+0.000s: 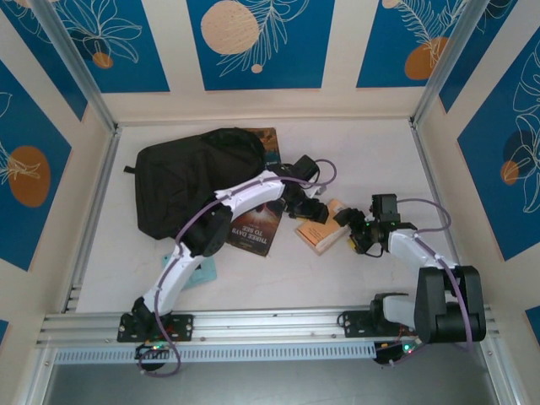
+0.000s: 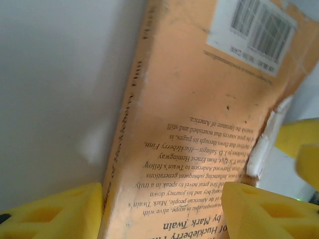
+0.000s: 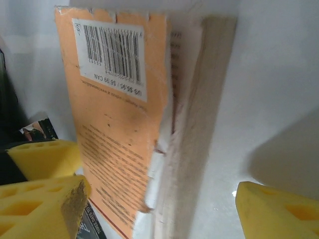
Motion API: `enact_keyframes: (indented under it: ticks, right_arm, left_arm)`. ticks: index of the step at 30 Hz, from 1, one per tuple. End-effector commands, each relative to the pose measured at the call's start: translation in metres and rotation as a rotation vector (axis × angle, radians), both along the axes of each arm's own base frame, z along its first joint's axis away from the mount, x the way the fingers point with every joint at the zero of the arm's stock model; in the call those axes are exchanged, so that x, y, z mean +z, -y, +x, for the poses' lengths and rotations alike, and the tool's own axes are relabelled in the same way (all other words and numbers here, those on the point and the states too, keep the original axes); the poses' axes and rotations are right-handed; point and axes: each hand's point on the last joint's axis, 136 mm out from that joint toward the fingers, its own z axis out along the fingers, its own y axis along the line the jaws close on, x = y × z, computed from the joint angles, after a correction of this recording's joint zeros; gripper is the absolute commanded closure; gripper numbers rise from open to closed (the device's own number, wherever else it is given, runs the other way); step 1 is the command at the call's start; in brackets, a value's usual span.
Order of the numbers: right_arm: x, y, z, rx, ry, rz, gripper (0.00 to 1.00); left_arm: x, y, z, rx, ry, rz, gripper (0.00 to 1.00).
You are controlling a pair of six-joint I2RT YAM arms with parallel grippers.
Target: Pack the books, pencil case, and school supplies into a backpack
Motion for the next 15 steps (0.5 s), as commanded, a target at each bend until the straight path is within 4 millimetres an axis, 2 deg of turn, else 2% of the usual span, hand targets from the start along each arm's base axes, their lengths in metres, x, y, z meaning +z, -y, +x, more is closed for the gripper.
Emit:
enact_keyframes:
  ticks: [1,6,11,15]
  right_arm:
    - [0.001,-0.009,0.0,0.044,0.006,0.046,0.21]
    - [-0.003,-0.01,0.001,0.064,0.01,0.046,0.22]
    - [-0.001,-0.009,0.0,0.054,0.015,0.045,0.22]
    - [0.012,-0.014,0.0,0.063,0.052,0.074,0.24]
  left_arm:
    - [0.005,0.013,-0.038,-0.057,-0.112,-0.087,0.38]
    - [0.007,0.014,-0.066,-0.069,-0.186,-0.184,0.42]
    - [0.004,0.012,-0.07,-0.03,-0.191,-0.189,0.46]
    - [-0.012,-0.001,-0.07,-0.007,-0.144,-0.12,0.49]
